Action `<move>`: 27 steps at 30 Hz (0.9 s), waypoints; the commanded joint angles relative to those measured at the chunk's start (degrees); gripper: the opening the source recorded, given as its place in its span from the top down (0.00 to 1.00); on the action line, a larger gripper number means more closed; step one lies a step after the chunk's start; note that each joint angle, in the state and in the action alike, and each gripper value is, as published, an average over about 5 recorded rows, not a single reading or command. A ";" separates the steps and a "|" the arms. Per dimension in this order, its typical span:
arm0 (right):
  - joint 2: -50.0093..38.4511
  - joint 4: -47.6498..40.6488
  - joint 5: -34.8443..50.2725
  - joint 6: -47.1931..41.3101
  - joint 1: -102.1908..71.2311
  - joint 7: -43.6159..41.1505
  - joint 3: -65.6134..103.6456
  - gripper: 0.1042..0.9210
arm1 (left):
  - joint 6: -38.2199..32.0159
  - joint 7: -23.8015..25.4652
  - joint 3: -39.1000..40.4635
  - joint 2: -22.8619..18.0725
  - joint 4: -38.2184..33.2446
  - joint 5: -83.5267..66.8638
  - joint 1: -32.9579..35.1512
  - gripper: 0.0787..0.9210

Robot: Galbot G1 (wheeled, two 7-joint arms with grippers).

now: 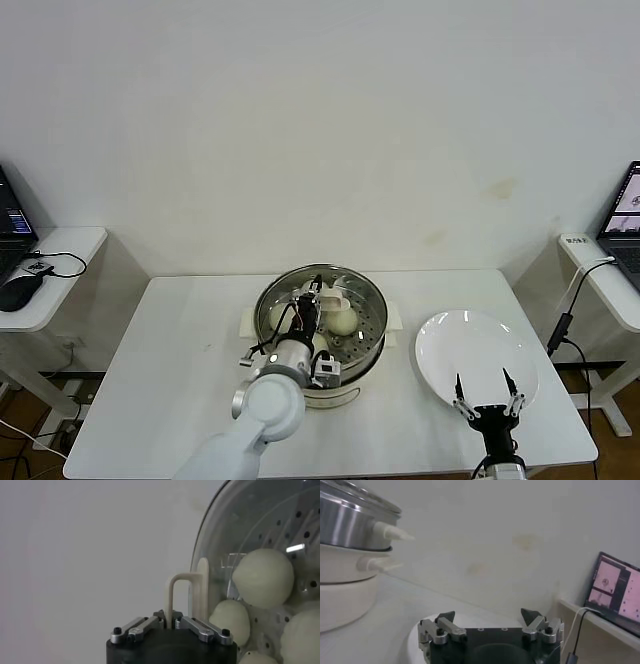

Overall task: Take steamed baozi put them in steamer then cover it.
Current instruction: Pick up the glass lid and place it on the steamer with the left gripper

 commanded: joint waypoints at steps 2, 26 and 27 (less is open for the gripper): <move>-0.01 -0.05 0.00 0.15 -0.11 -0.08 -0.05 0.12 | -0.34 -0.35 -0.25 -0.56 0.74 0.73 0.02 0.92; -0.15 -0.17 0.36 0.16 -0.39 -0.29 -0.48 0.12 | -1.22 -1.06 -1.87 -0.48 -1.53 1.14 2.91 0.85; -0.13 -0.13 0.33 0.13 -0.41 -0.30 -0.51 0.12 | -1.22 -1.05 -2.01 -0.20 -2.16 1.05 3.44 0.82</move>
